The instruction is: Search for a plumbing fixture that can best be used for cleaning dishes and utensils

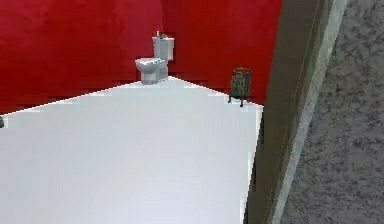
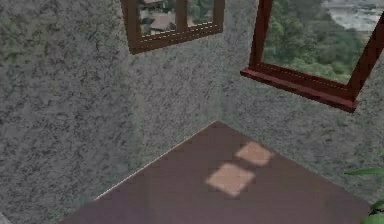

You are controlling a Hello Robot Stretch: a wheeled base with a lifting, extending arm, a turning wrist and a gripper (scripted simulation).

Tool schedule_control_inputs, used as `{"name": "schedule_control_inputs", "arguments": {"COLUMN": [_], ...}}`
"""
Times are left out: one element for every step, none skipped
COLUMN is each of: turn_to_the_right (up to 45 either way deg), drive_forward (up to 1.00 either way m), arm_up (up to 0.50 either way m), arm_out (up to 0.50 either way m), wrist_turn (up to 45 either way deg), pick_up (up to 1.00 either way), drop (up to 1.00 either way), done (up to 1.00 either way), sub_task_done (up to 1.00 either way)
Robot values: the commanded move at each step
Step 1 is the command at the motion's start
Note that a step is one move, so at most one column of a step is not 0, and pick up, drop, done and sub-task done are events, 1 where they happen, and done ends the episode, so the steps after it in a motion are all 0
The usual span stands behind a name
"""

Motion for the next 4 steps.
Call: {"name": "schedule_control_inputs", "arguments": {"turn_to_the_right": [-39.0, 0.0, 0.0, -3.0], "drive_forward": [0.0, 1.0, 0.3, 0.0], "arm_up": [0.0, 0.0, 0.0, 0.0], "arm_out": [0.0, 0.0, 0.0, 0.0], "wrist_turn": [0.0, 0.0, 0.0, 0.0], "pick_up": [0.0, 0.0, 0.0, 0.0], "drop": [0.0, 0.0, 0.0, 0.0], "done": [0.0, 0.0, 0.0, 0.0], "sub_task_done": [0.0, 0.0, 0.0, 0.0]}}
